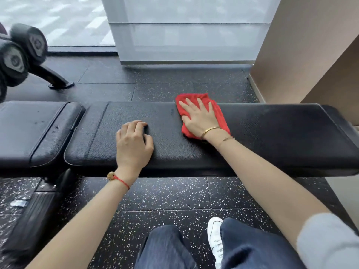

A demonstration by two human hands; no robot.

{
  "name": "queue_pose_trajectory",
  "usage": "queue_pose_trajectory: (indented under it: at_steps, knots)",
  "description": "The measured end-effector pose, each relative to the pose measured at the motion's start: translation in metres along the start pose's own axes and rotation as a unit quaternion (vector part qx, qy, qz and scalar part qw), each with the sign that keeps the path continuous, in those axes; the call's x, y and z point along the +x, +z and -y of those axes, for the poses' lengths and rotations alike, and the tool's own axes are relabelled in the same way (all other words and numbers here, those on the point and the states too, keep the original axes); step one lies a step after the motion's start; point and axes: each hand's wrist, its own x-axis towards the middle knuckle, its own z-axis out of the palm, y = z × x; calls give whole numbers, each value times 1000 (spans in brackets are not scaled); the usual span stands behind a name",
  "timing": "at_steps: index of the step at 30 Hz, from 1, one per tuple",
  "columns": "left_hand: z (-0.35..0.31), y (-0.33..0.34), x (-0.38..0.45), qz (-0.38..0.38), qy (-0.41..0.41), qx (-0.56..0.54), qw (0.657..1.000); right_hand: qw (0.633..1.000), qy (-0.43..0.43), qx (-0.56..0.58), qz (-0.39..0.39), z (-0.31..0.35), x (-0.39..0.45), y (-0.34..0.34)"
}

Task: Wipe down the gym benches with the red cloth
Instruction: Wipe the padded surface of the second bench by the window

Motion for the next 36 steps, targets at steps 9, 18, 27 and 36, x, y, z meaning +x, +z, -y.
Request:
queue_pose_trajectory:
  at_steps: [9, 18, 27, 36]
  knots:
    - [8, 0, 0, -3, 12, -22, 1000, 988, -152, -8, -22, 8, -77, 9]
    - [5, 0, 0, 0, -2, -11, 1000, 998, 49, 13, -22, -4, -5, 1]
    - [11, -1, 1, 4, 12, -19, 1000, 990, -135, -10, -35, 24, -79, 14]
    - [8, 1, 0, 0, 3, -14, 1000, 994, 108, 3, -31, -37, -30, -5]
